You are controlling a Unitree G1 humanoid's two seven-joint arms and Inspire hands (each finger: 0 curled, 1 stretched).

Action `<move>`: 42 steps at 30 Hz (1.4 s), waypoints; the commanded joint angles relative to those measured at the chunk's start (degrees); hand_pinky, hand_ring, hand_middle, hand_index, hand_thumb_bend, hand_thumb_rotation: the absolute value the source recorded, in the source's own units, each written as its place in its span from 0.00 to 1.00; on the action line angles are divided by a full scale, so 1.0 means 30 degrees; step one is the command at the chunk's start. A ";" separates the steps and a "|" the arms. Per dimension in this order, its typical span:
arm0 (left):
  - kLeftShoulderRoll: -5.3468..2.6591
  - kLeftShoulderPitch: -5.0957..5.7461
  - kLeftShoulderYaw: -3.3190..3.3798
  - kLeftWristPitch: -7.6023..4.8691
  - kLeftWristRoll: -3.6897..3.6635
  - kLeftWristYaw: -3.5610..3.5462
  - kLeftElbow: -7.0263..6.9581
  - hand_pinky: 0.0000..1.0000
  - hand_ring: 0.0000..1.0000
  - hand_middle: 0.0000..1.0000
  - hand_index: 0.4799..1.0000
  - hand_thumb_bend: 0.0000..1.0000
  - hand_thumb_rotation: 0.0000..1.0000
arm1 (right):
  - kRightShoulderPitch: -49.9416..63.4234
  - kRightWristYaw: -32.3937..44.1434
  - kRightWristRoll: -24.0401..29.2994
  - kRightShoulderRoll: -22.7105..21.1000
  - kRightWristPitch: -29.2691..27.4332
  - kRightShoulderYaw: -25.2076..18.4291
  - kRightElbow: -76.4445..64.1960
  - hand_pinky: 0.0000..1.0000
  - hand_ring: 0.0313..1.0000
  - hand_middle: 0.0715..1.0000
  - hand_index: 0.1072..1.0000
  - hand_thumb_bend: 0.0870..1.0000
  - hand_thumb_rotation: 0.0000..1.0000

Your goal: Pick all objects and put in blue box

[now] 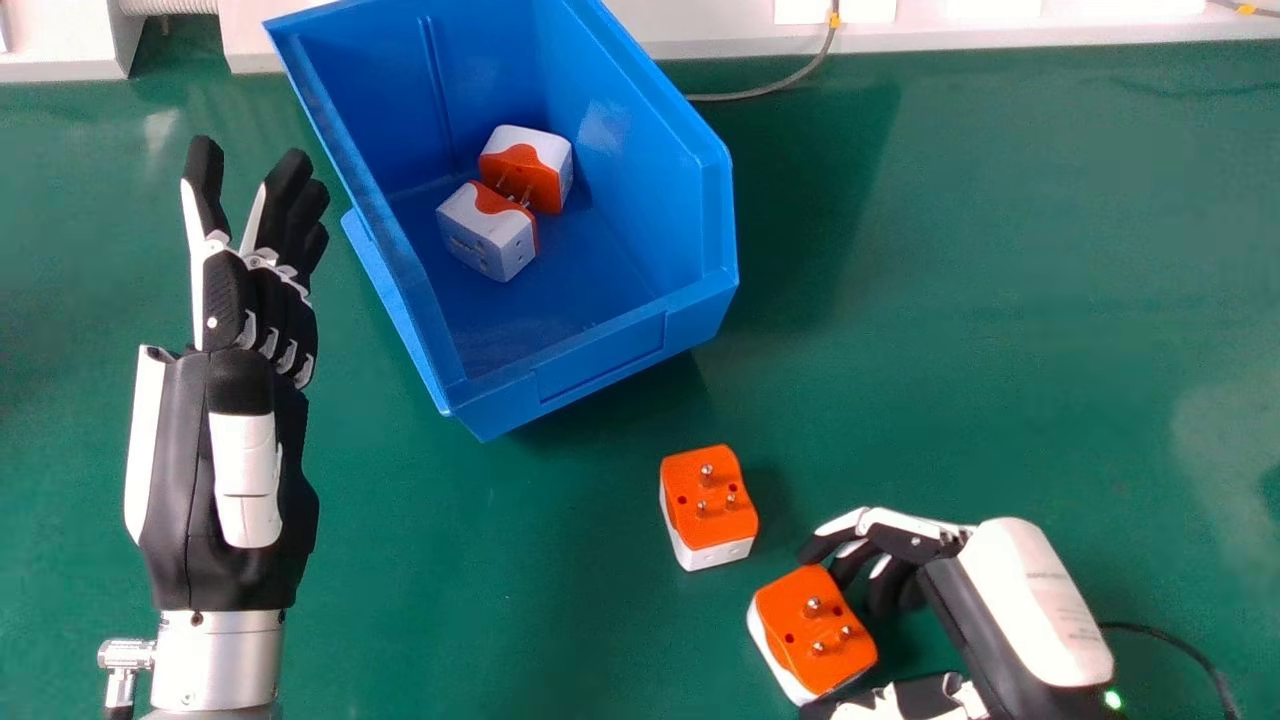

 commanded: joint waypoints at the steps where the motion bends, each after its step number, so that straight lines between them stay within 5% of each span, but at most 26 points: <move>1: 0.0149 -0.0124 0.0032 -0.0154 -0.0069 -0.0123 -0.0195 0.99 0.97 0.97 0.93 0.83 0.97 | -0.0089 -0.0438 0.0231 -0.0057 -0.0325 -0.0317 -0.0200 0.37 0.36 0.46 0.50 0.49 0.00; 9: 0.0046 -0.0134 -0.0012 -0.0186 0.0065 -0.0024 -0.0224 0.99 0.97 0.97 0.93 0.84 0.97 | 0.0070 0.0542 0.1190 -0.0084 -0.0401 -0.0770 -0.0975 0.36 0.36 0.46 0.49 0.48 0.00; 16: -0.0010 -0.0180 -0.0061 -0.0158 0.0098 0.0027 -0.0197 0.99 0.97 0.97 0.93 0.84 0.97 | 0.0002 0.3238 0.4464 0.0056 -0.1318 -0.1443 -0.1695 0.35 0.35 0.46 0.49 0.47 0.00; 26: -0.0016 -0.0235 -0.0123 -0.0123 0.0047 -0.0004 -0.0158 0.99 0.97 0.97 0.93 0.84 0.97 | -0.0364 0.5925 0.6908 0.0403 -0.1761 -0.2788 -0.4065 0.35 0.35 0.46 0.49 0.47 0.00; 42: -0.0037 -0.0139 -0.0132 -0.0119 0.0303 0.0167 -0.0200 0.99 0.97 0.97 0.92 0.85 0.96 | -0.2921 0.7635 0.7865 0.1744 -0.2286 -0.4106 -0.6351 0.36 0.37 0.46 0.48 0.47 0.00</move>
